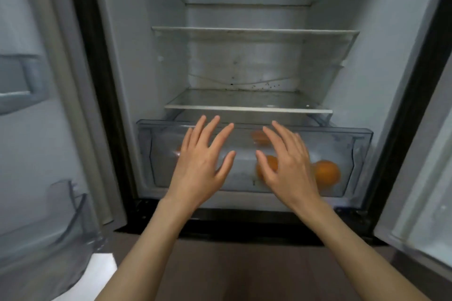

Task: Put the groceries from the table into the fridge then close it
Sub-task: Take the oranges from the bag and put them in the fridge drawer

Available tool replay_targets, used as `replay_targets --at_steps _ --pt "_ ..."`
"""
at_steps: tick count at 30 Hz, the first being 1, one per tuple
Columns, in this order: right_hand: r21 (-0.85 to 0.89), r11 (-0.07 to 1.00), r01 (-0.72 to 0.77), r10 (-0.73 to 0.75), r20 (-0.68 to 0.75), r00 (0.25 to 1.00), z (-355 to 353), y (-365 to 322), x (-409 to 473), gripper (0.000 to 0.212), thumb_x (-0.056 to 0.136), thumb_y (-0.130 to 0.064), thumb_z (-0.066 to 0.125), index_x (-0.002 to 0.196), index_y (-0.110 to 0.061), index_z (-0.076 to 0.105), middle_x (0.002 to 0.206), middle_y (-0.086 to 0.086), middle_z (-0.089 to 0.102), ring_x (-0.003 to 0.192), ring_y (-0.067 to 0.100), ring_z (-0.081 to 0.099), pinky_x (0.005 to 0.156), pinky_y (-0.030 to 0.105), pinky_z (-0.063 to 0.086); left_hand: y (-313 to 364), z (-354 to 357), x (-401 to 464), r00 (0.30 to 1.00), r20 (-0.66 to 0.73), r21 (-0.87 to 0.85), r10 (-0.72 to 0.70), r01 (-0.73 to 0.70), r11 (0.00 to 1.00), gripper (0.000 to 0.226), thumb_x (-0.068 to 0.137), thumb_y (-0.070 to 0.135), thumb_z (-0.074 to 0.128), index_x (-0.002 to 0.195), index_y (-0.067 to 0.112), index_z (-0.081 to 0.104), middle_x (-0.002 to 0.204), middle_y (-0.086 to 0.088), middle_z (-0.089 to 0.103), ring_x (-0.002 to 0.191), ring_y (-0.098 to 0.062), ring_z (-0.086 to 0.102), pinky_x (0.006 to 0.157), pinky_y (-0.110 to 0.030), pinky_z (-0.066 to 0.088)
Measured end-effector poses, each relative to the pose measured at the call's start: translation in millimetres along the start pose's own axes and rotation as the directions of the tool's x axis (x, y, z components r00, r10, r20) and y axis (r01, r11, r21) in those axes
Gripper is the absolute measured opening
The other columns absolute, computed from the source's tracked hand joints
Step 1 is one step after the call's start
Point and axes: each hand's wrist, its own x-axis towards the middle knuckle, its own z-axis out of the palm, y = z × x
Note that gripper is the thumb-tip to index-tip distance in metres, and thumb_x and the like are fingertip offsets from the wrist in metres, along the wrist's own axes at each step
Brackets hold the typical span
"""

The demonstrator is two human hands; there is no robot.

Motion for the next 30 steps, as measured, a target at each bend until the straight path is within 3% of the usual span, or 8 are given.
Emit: replay_targets --at_steps 8,12,15,18,21,25,30 --pt "0.094 0.991 -0.094 0.066 0.264 0.962 32 -102 -147 0.060 0.088 -0.046 0.037 0.140 -0.016 0.040 0.146 0.009 0.039 0.136 0.022 0.034 0.112 0.046 0.026 -8 -42 -211 0.946 0.277 0.064 -0.169 0.158 0.985 0.053 0.088 0.045 0.040 0.138 0.025 0.040 0.144 -0.009 0.042 0.134 -0.033 0.036 0.105 -0.052 0.034" --pt "0.107 0.979 -0.176 0.096 0.520 0.849 37 -155 -223 0.070 0.085 -0.058 0.023 0.146 -0.024 0.024 0.155 0.003 0.019 0.143 0.018 0.015 0.115 0.040 0.007 -23 -82 -309 0.841 0.429 0.166 -0.330 0.285 0.944 0.055 0.089 0.049 0.036 0.140 0.028 0.036 0.146 -0.008 0.040 0.135 -0.033 0.035 0.104 -0.053 0.033" --pt "0.143 0.983 -0.111 -0.004 0.629 0.777 42 -209 -267 0.072 0.084 -0.061 0.022 0.147 -0.025 0.022 0.156 0.003 0.015 0.144 0.021 0.012 0.115 0.041 0.004 -32 -129 -374 0.736 0.468 0.253 -0.490 0.420 0.872 0.059 0.089 0.054 0.026 0.143 0.030 0.030 0.152 -0.005 0.029 0.142 -0.030 0.020 0.110 -0.047 0.019" --pt "0.201 0.978 -0.049 -0.114 0.721 0.683 47 -269 -293 0.073 0.084 -0.062 0.022 0.148 -0.028 0.013 0.158 0.001 0.006 0.145 0.019 0.002 0.116 0.041 -0.001 -37 -181 -432 0.653 0.456 0.325 -0.605 0.510 0.796 0.066 0.086 0.059 0.015 0.146 0.034 0.021 0.157 0.000 0.014 0.145 -0.027 0.006 0.114 -0.043 0.005" --pt "0.303 0.953 0.011 -0.245 0.748 0.617 59 -330 -306 0.080 0.078 -0.069 0.009 0.148 -0.031 0.005 0.158 0.000 0.000 0.145 0.017 -0.005 0.116 0.041 -0.004 -48 -230 -477 0.564 0.386 0.397 -0.730 0.613 0.683 0.068 0.083 0.062 0.011 0.147 0.037 0.012 0.158 0.002 0.006 0.146 -0.024 -0.001 0.115 -0.042 0.003" --pt "0.433 0.896 0.094 -0.411 0.733 0.542 80 -412 -315 0.070 0.089 -0.064 0.029 0.148 -0.035 0.003 0.158 -0.002 -0.002 0.145 0.017 -0.005 0.116 0.043 -0.002 -59 -291 -526 0.418 0.265 0.478 -0.869 0.725 0.495 0.061 0.093 0.057 0.030 0.146 0.041 0.003 0.158 0.004 -0.002 0.145 -0.020 -0.007 0.117 -0.042 0.000" --pt "0.604 0.776 0.183 -0.613 0.652 0.447 97 -517 -318 0.068 0.091 -0.058 0.034 0.148 -0.031 0.008 0.158 -0.001 0.002 0.145 0.018 -0.003 0.116 0.042 -0.002 -76 -358 -575 0.215 0.083 0.516 -0.973 0.826 0.226 0.063 0.093 0.054 0.033 0.145 0.042 0.000 0.158 0.005 -0.004 0.145 -0.019 -0.010 0.118 -0.044 0.000"
